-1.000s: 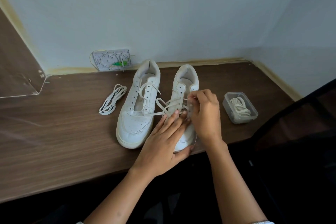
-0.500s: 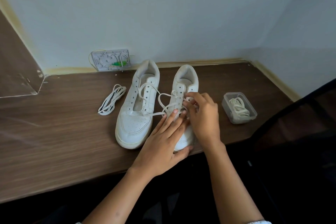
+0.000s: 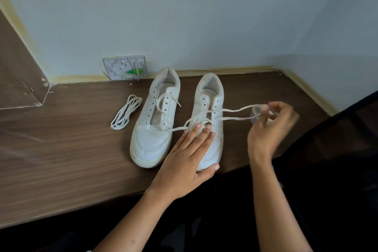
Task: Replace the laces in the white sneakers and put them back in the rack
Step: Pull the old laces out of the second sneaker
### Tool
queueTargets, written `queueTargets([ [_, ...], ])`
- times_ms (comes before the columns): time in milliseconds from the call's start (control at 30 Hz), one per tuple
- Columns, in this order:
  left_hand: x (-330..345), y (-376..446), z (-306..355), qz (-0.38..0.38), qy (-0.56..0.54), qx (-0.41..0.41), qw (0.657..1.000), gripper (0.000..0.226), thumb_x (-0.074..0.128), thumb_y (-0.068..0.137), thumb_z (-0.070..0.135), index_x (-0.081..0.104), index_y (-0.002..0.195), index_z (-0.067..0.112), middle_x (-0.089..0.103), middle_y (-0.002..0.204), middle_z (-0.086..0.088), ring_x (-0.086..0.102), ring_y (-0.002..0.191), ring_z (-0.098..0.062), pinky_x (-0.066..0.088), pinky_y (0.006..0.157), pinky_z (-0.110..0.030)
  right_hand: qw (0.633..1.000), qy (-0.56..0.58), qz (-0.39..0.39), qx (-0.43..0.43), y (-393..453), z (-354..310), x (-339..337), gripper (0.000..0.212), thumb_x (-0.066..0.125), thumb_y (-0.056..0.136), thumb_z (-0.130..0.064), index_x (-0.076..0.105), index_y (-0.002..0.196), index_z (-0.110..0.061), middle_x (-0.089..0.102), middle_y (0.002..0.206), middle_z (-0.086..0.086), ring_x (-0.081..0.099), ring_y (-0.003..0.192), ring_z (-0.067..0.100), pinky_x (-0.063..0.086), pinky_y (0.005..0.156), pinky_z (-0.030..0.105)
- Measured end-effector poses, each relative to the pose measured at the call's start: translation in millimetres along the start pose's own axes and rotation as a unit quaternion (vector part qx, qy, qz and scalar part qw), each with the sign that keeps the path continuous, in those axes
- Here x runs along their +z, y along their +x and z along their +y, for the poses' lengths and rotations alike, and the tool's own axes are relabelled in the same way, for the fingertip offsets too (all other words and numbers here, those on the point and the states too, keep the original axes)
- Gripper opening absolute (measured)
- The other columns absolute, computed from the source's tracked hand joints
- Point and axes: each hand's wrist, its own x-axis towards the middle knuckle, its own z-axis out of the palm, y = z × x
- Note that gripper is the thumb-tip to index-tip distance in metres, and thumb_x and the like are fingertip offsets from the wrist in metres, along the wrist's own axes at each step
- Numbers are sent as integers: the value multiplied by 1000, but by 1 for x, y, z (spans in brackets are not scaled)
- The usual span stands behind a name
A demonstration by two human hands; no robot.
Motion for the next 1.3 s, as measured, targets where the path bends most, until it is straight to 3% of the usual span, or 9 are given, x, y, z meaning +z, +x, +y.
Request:
queueTargets([
  [133,-1,2,2,7,-1,4,1000,70,40,99,55,26,154,15,11,164,3,-2,151,-15,8,122,-36,969,-83,-165,-163,-11,-8,11,21,69,91,-24,68,111,-29,43,114,-5,41,103,18,31,90,23],
  [300,0,3,1,10,5,1,1000,68,43,98,52,33,151,11,17,163,0,0,151,-16,9,122,-36,932,-144,-275,-189,-27,-7,24,15,69,89,-26,72,103,-30,63,103,-6,50,101,19,24,86,31],
  [500,0,2,2,10,0,2,1000,69,42,98,52,29,152,12,14,164,0,0,151,-16,11,121,-38,938,-152,-246,-190,-30,-4,28,11,56,93,-9,62,99,-16,57,103,0,50,97,22,27,84,33],
  [600,-1,0,2,5,-15,-6,1000,74,37,99,54,16,156,14,4,165,2,-3,151,-15,7,122,-36,980,-74,-127,-132,-16,-2,20,22,50,87,7,56,94,-12,47,99,-1,50,89,19,41,84,38],
  [700,-2,0,3,6,-31,-6,999,75,36,99,54,9,157,15,-2,165,2,-5,151,-14,4,122,-35,1000,0,7,-13,3,-1,4,19,46,90,9,53,97,-7,42,104,0,49,89,13,43,83,23],
  [800,-2,0,4,2,-49,-8,999,75,35,99,54,6,157,16,-6,165,3,-8,151,-13,2,122,-33,998,-6,43,55,12,5,-6,21,52,91,7,52,101,-10,42,112,-1,52,100,14,41,86,10],
  [967,2,1,8,14,-90,-23,996,78,39,98,55,5,157,17,-8,165,4,-8,151,-14,4,123,-34,997,-58,-45,-30,2,5,0,35,59,86,7,57,110,-19,43,115,-7,51,109,18,45,98,45],
  [1100,6,1,13,27,-89,-69,993,84,38,95,59,-1,157,15,-16,163,-2,-12,150,-16,0,122,-29,980,-49,-155,-112,-6,-5,2,38,57,85,3,70,93,-32,43,114,-10,35,105,8,43,94,40],
  [1300,11,2,16,63,-37,-71,995,82,44,93,53,16,155,6,7,164,-8,4,151,-16,14,121,-33,923,-143,-313,-174,-22,-4,16,22,66,91,-36,72,111,-30,50,126,-6,32,113,19,35,97,41],
])
